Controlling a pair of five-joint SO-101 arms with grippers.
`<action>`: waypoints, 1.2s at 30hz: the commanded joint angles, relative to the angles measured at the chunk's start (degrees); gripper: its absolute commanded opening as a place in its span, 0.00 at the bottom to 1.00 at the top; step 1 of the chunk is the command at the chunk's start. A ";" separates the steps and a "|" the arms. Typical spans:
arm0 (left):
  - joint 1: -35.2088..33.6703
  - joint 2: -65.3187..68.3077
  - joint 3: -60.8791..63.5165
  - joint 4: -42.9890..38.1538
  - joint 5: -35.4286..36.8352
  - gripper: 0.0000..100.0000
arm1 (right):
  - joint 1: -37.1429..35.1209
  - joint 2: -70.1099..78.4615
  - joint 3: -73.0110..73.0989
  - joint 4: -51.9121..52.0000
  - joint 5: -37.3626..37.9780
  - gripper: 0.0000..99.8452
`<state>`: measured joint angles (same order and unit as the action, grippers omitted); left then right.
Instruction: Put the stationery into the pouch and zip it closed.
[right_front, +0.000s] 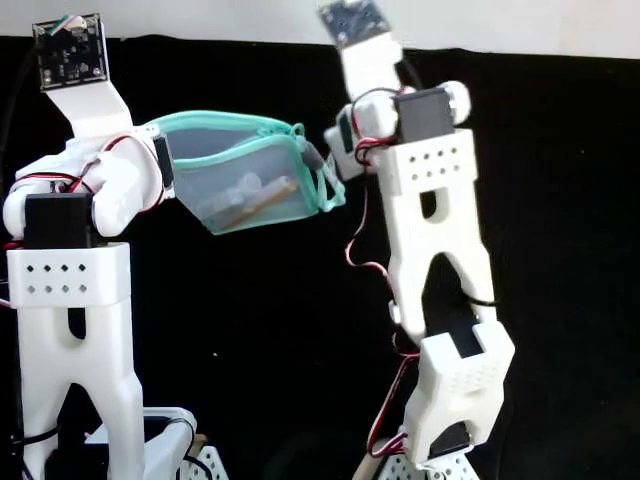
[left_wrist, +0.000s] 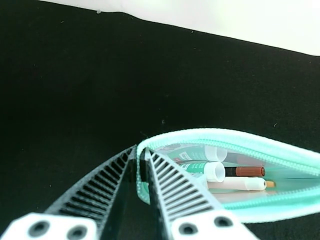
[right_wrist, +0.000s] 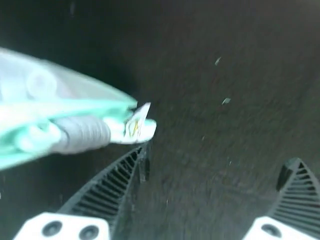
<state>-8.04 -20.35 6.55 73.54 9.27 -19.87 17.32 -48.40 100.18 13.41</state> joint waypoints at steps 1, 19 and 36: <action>-0.31 1.01 2.42 0.00 -0.26 0.01 | -0.57 -6.37 5.14 0.66 4.75 0.38; -0.31 1.10 2.42 0.00 -0.26 0.01 | -5.49 -16.75 26.42 -6.99 24.44 0.32; -0.40 1.01 5.49 -3.25 -0.35 0.01 | -5.41 -16.75 40.84 -28.88 9.58 0.32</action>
<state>-8.04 -20.35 9.10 70.37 9.27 -24.97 3.43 -7.34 76.00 24.48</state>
